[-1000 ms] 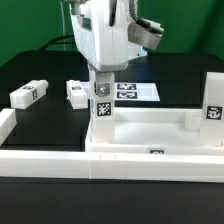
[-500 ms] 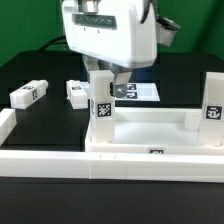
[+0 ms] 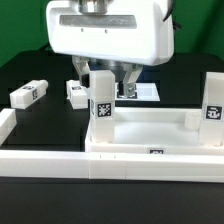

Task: Assemble desk

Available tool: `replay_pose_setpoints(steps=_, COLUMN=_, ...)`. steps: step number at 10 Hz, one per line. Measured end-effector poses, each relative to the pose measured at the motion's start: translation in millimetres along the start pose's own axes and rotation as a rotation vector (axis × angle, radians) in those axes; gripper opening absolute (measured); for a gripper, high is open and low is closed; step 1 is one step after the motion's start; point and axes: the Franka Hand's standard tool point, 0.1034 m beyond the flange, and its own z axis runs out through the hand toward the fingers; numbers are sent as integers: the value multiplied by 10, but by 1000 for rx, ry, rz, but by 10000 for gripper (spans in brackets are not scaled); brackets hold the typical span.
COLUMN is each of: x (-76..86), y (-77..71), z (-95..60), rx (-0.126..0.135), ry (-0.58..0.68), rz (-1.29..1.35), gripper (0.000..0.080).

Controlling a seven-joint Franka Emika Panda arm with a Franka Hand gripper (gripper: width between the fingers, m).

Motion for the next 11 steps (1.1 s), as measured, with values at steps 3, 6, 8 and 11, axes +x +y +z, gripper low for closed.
replay_pose_setpoints(steps=3, x=-7, y=-3, z=13, rx=-10, ry=3, rz=-199, gripper=648)
replay_pose_setpoints(steps=6, x=-17, y=-18, z=17, rx=-28, ry=4, rz=-452, gripper=648)
replay_pose_setpoints(steps=8, x=-7, y=-55, z=8, rx=-61, ry=22, rz=-627, gripper=648)
replay_pose_setpoints(steps=11, x=24, y=-1, z=9, rx=-69, ry=14, rz=-849, gripper=648)
